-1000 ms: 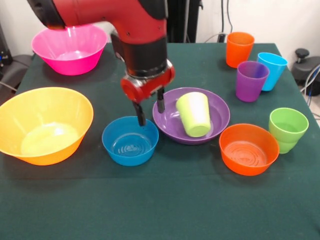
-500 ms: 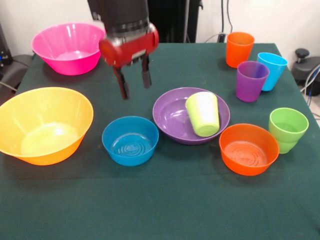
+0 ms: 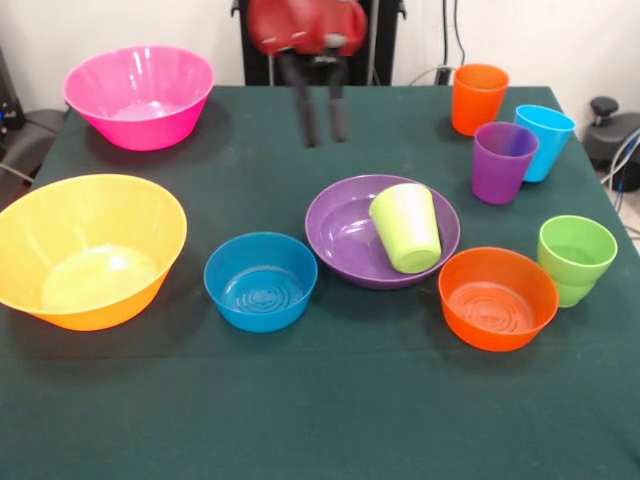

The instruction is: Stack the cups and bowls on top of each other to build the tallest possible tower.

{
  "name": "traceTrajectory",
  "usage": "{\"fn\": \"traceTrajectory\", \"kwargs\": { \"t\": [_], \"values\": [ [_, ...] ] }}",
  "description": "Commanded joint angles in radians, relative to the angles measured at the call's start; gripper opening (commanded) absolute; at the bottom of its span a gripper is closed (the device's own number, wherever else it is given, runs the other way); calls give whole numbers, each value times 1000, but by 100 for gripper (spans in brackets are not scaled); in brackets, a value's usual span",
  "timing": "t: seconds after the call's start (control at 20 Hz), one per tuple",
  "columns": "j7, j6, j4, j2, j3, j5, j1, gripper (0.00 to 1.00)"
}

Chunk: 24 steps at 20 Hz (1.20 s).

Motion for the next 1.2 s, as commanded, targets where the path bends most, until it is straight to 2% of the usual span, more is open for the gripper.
{"fn": "traceTrajectory", "kwargs": {
  "t": [0.05, 0.15, 0.25, 0.35, 0.5, 0.75, 0.9, 1.1, 1.2],
  "values": [
    [-57, -604, -7, -82, -627, 43, 460, 100],
    [-176, -734, 12, -44, -733, 170, 514, 100],
    [-209, -809, 43, -40, -766, 222, 533, 100],
    [-199, -872, 62, -34, -798, 257, 554, 100],
    [-194, -944, 54, 26, -843, 254, 570, 100],
    [-223, -996, 21, 101, -938, 255, 614, 100],
    [-195, -1030, -4, 128, -953, 214, 612, 100],
    [-196, -1131, -24, 190, -997, 223, 612, 100],
    [-234, -1204, -43, 254, -1018, 238, 603, 100]
  ]
}}
